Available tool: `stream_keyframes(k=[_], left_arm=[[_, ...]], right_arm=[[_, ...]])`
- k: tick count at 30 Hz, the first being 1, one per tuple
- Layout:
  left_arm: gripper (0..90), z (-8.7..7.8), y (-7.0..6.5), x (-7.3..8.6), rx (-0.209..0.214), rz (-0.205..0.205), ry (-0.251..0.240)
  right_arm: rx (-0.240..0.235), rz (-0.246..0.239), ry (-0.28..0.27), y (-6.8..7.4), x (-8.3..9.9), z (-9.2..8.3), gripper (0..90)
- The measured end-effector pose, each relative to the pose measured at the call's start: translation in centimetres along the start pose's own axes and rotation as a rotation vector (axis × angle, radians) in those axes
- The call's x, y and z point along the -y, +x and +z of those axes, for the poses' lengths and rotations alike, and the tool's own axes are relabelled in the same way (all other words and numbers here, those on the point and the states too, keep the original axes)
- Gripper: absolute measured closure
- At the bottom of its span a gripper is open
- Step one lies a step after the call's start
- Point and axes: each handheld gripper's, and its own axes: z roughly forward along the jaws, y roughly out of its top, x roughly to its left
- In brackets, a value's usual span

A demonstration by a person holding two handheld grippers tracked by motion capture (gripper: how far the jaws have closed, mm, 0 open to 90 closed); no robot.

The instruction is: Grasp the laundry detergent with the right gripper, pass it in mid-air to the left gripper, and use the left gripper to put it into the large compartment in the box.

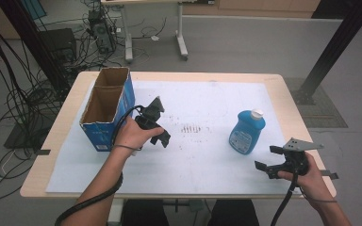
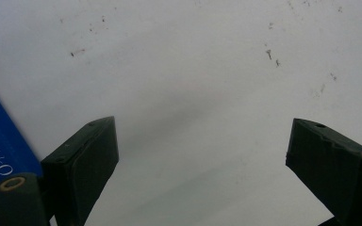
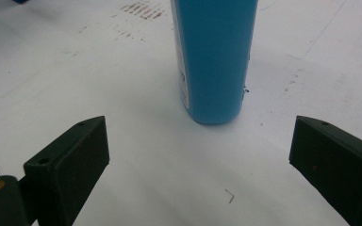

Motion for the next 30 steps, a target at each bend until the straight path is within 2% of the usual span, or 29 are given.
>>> stream_keyframes(k=[13, 21, 30], left_arm=[[10.2, -0.11, 0.05, -0.01, 0.004, -0.002, -0.008], [10.2, -0.28, -0.13, -0.12, 0.006, 0.005, -0.011], [10.2, -0.54, -0.14, -0.12, 0.001, 0.007, -0.018]], right_arm=[[-0.005, 0.003, -0.070, -0.45, 0.10, 0.02, 5.4], [-0.018, -0.005, -0.137, -0.62, 0.11, -0.04, 5.6], [-0.020, -0.024, -0.158, -0.56, -0.04, 0.17, 5.5]])
